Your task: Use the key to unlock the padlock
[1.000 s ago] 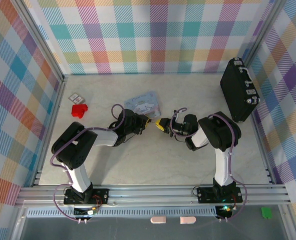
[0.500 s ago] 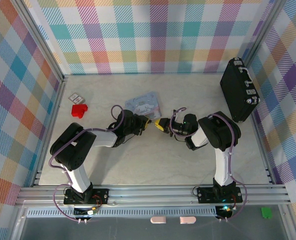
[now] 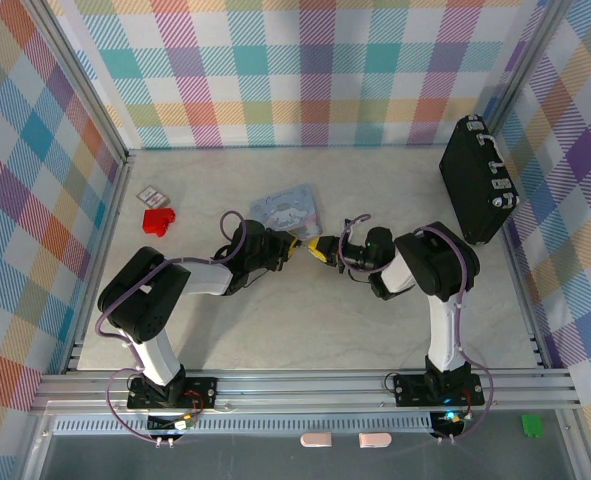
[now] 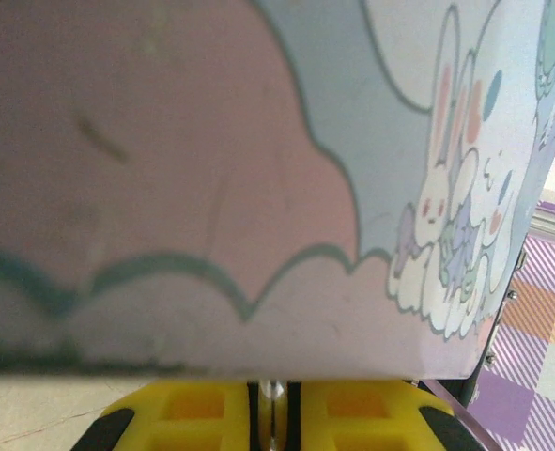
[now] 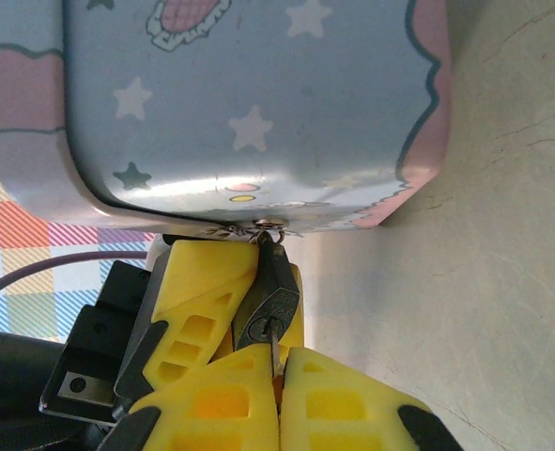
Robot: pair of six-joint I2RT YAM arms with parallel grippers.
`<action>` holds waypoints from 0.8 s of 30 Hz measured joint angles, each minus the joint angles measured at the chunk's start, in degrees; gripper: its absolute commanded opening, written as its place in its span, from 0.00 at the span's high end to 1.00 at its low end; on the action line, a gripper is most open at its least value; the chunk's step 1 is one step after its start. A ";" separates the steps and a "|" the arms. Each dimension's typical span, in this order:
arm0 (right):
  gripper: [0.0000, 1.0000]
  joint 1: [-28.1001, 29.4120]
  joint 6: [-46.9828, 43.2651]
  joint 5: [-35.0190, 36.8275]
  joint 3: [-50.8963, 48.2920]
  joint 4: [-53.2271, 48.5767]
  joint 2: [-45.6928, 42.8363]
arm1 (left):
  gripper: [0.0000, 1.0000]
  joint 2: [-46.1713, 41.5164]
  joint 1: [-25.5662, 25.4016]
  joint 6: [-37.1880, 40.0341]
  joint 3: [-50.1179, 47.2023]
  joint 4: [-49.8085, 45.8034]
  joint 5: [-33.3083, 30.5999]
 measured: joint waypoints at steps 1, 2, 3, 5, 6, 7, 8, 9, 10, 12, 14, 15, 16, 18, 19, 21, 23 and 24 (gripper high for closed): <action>1.00 0.00 -0.09 -0.09 0.09 0.00 0.00 | 0.97 -0.02 -0.02 -0.09 0.00 0.00 0.04; 1.00 0.00 -0.22 -0.22 0.22 0.00 0.00 | 0.97 -0.09 -0.07 -0.31 0.00 0.00 0.09; 1.00 -0.04 -0.39 -0.37 0.33 0.00 0.00 | 0.97 -0.15 -0.07 -0.66 0.00 0.00 0.09; 1.00 -0.09 -0.83 -0.63 0.59 -0.02 0.02 | 0.97 -0.22 -0.13 -1.07 0.00 -0.02 0.07; 1.00 -0.11 -0.96 -0.70 0.68 -0.02 0.02 | 0.97 -0.24 -0.15 -1.14 0.00 -0.02 0.07; 1.00 -0.11 -1.07 -0.79 0.76 -0.02 0.02 | 0.98 -0.26 -0.15 -1.29 0.00 -0.02 0.04; 1.00 -0.11 -1.22 -0.85 0.85 -0.07 0.02 | 0.98 -0.31 -0.17 -1.31 0.00 -0.04 0.02; 1.00 -0.11 -1.29 -0.90 0.92 -0.07 0.02 | 0.97 -0.37 -0.17 -1.33 0.00 -0.11 0.02; 1.00 -0.13 -1.42 -1.01 1.01 -0.07 0.02 | 0.97 -0.52 -0.17 -1.33 0.00 -0.20 -0.02; 1.00 -0.13 -1.46 -1.27 1.25 -0.07 0.04 | 0.98 -0.74 -0.17 -1.31 0.00 -0.44 -0.20; 1.00 -0.24 -1.49 -1.73 1.70 -0.09 0.17 | 0.98 -1.09 -0.17 -1.29 0.00 -0.72 -0.44; 1.00 -0.26 -1.49 -1.92 1.90 -0.07 0.28 | 0.98 -1.31 -0.17 -1.29 0.00 -0.87 -0.61; 1.00 -0.26 -1.49 -2.16 2.16 -0.07 0.42 | 0.98 -1.51 -0.20 -1.29 0.00 -1.03 -0.83; 1.00 -0.26 -1.46 -2.36 2.47 -0.07 0.50 | 0.98 -1.64 -0.28 -1.29 0.00 -1.16 -1.22; 1.00 -0.26 -1.46 -2.38 2.51 -0.07 0.52 | 0.98 -1.64 -0.37 -1.27 0.00 -1.25 -1.38; 1.00 -0.20 -1.44 -2.36 2.51 -0.11 0.52 | 0.98 -1.70 -0.50 -1.27 0.00 -1.68 -1.79; 1.00 -0.09 -1.44 -2.34 2.51 -0.22 0.68 | 0.98 -1.70 -0.61 -1.27 0.04 -2.01 -2.12; 1.00 -0.04 -1.42 -2.32 2.51 -0.24 0.72 | 0.98 -1.70 -0.70 -1.27 0.07 -2.10 -2.21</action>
